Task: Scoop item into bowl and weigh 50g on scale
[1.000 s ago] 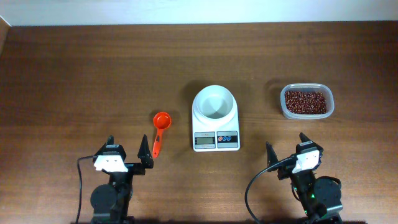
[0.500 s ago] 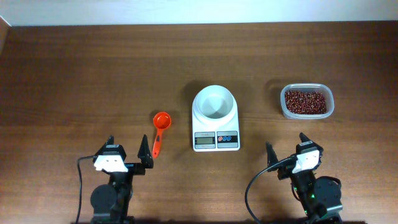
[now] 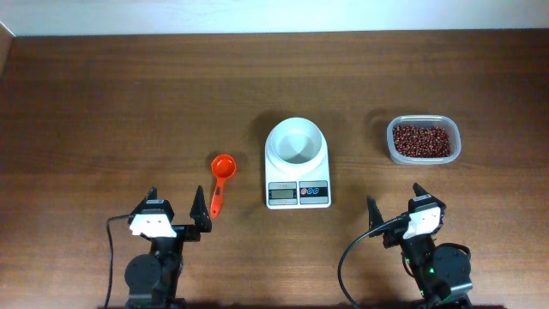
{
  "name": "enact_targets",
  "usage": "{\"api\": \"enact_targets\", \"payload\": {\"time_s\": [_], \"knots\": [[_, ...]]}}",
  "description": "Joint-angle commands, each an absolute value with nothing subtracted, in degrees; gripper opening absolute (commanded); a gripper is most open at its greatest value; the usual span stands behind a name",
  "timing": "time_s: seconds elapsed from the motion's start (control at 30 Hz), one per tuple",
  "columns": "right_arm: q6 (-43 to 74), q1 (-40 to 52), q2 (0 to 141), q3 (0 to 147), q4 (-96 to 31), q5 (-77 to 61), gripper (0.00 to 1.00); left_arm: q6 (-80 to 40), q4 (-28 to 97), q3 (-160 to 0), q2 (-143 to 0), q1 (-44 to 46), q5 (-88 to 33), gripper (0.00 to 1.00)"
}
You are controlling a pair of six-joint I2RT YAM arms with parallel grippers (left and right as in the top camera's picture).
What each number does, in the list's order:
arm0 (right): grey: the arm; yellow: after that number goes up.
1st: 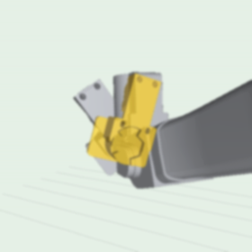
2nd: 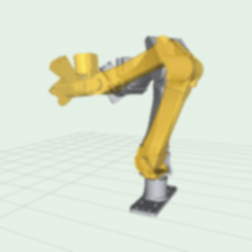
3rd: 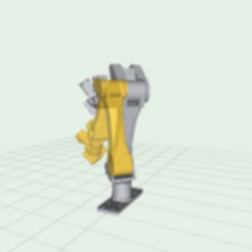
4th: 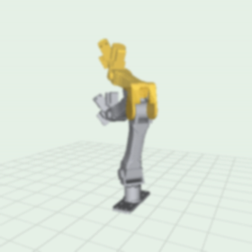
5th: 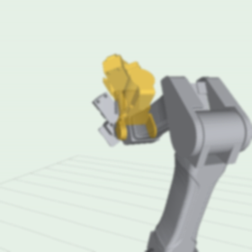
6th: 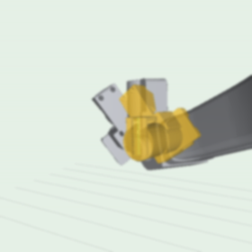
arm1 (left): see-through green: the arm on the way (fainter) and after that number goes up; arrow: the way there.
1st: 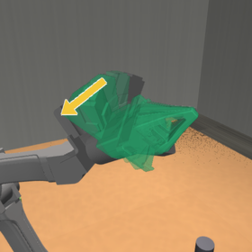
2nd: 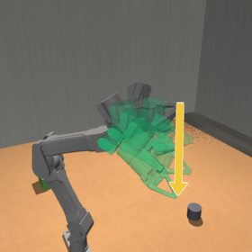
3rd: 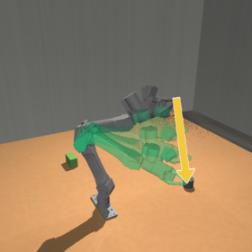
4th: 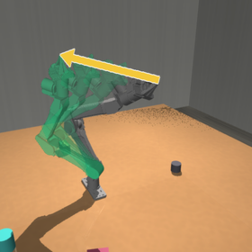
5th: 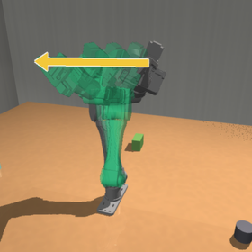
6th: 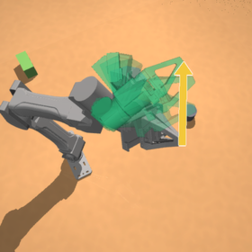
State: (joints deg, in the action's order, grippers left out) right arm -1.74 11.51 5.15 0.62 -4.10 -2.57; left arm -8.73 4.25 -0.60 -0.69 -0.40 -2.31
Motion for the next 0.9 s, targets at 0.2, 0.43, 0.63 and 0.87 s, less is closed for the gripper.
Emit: {"api": "enact_targets", "payload": {"time_s": [0.2, 0.43, 0.63, 0.87], "knots": [[-1.52, 11.22, 5.04, 0.34, -4.36, -2.31, 0.99, -7.79, 4.69, -0.51, -0.34, -0.45, -0.78, 0.99], [-1.52, 11.22, 5.04, 0.34, -4.36, -2.31, 0.99, -7.79, 4.8, -0.51, -0.34, -0.45, -0.64, 0.99], [-1.52, 11.22, 5.04, 0.34, -4.36, -2.31, 0.99, -7.79, 4.8, -0.51, -0.34, -0.45, -0.64, 0.99], [-1.52, 11.22, 5.04, 0.34, -4.36, -2.31, 0.99, -7.79, 4.8, -0.51, -0.34, -0.45, -0.64, 0.99]]}}
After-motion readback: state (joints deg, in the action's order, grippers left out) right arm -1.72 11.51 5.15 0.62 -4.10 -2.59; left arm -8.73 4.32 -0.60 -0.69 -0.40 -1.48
